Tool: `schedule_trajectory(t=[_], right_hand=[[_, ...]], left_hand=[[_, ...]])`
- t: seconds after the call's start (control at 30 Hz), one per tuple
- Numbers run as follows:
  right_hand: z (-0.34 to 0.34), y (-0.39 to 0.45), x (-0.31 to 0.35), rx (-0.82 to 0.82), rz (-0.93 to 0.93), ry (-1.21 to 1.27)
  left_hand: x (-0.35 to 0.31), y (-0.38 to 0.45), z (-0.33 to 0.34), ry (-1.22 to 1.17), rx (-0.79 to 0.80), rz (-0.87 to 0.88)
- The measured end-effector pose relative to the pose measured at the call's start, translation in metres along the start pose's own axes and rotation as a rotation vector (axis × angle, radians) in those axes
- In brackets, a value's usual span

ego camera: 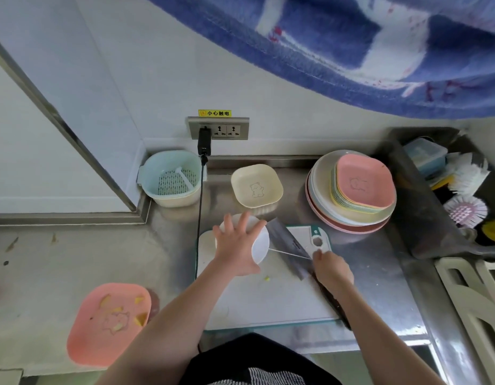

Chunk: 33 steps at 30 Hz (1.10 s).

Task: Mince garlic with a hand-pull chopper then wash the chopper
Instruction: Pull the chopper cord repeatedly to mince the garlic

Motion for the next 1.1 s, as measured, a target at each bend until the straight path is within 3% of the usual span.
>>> schedule_trajectory(t=[0.07,0.17,0.2,0.27,0.37,0.43,0.5,0.7,0.9,1.0,1.1], right_hand=[[0.001,-0.007,0.01,-0.041,-0.017,0.09],[0.038,-0.036,0.078,0.126,-0.223,0.185],[0.052,-0.042,0.094,0.193,-0.299,0.178],[0.054,-0.039,0.105,0.154,-0.388,0.066],[0.023,-0.011,0.06,-0.003,-0.254,-0.053],[0.003,-0.004,0.025,-0.052,-0.113,-0.106],[-0.003,-0.003,0.019,-0.082,-0.091,-0.138],[0.056,-0.035,0.109,0.124,-0.448,0.006],[-0.012,-0.001,-0.007,-0.083,-0.013,-0.058],[0.003,-0.009,0.035,-0.053,-0.179,-0.065],[0.057,-0.037,0.101,0.182,-0.449,0.021]], left_hand=[[0.0,0.002,0.0,0.002,0.002,-0.007],[0.002,0.003,0.001,0.011,-0.007,-0.002],[0.002,0.002,0.001,0.01,-0.01,-0.002],[0.0,-0.002,0.0,0.029,-0.019,0.012],[-0.01,-0.005,-0.001,0.081,-0.035,0.083],[-0.006,-0.003,0.0,0.047,-0.026,0.05],[-0.002,-0.002,-0.001,0.028,-0.029,0.018],[-0.002,0.001,-0.002,0.034,-0.044,0.032],[0.005,0.004,0.001,-0.028,0.008,-0.01],[0.001,0.004,-0.001,0.026,0.005,0.015],[0.0,0.001,0.001,0.028,-0.01,0.018]])
Point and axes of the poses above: each hand's wrist, its own y-axis towards the middle knuckle, its own z-axis out of the palm, x = y × z, the point moved 9 cm from there along y, towards the middle knuckle, and after that the axes turned 5 degrees about -z, right-handed, at the moved point
